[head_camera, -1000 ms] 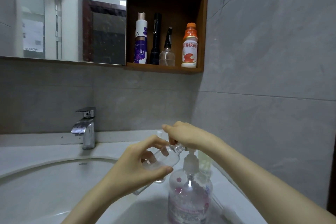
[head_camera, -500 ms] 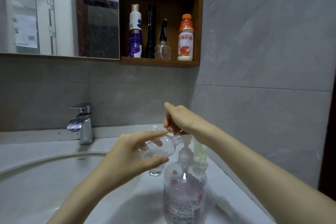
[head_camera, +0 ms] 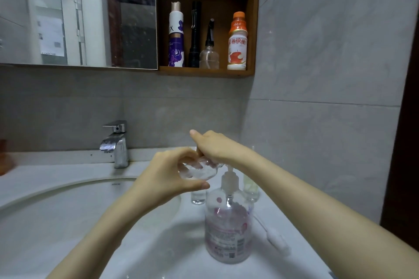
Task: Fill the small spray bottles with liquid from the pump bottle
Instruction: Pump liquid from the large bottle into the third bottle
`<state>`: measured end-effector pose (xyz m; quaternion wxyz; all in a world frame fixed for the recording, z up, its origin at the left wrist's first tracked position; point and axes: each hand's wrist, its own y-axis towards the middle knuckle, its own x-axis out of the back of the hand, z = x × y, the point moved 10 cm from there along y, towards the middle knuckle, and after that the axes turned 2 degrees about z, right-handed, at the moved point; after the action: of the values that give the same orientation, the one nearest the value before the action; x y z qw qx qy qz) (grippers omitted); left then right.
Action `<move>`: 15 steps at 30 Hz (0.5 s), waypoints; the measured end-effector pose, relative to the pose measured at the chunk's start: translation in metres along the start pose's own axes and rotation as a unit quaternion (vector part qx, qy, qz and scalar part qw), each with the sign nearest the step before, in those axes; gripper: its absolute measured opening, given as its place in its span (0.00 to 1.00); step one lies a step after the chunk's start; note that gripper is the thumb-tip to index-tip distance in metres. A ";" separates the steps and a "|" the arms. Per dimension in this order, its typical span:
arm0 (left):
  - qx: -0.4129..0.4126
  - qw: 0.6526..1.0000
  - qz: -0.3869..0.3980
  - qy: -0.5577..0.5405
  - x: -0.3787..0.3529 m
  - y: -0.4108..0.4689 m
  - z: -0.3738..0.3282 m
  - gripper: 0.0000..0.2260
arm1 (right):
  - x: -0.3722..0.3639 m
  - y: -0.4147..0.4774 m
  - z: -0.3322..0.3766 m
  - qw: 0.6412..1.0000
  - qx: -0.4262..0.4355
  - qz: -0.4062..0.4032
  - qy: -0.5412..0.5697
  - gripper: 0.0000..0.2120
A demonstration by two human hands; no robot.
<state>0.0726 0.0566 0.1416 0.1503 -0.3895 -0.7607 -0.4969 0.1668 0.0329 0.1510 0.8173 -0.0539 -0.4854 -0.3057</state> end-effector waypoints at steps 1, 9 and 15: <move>0.002 1.000 0.002 -0.003 -0.001 -0.001 0.001 0.19 | -0.002 0.000 0.002 1.000 0.002 0.007 -0.010 0.30; 0.034 0.997 0.025 -0.061 -0.014 -0.017 0.010 0.26 | -0.011 -0.001 -0.003 0.998 -0.003 0.048 -0.038 0.32; 0.044 0.993 0.057 -0.095 -0.018 -0.031 0.018 0.29 | -0.013 -0.001 -0.004 0.998 -0.006 0.054 -0.035 0.33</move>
<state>0.0643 0.0583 0.1028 0.1221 -0.4709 -0.7692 -0.4143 0.1653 0.0360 0.1381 0.8150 -0.0955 -0.5082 -0.2616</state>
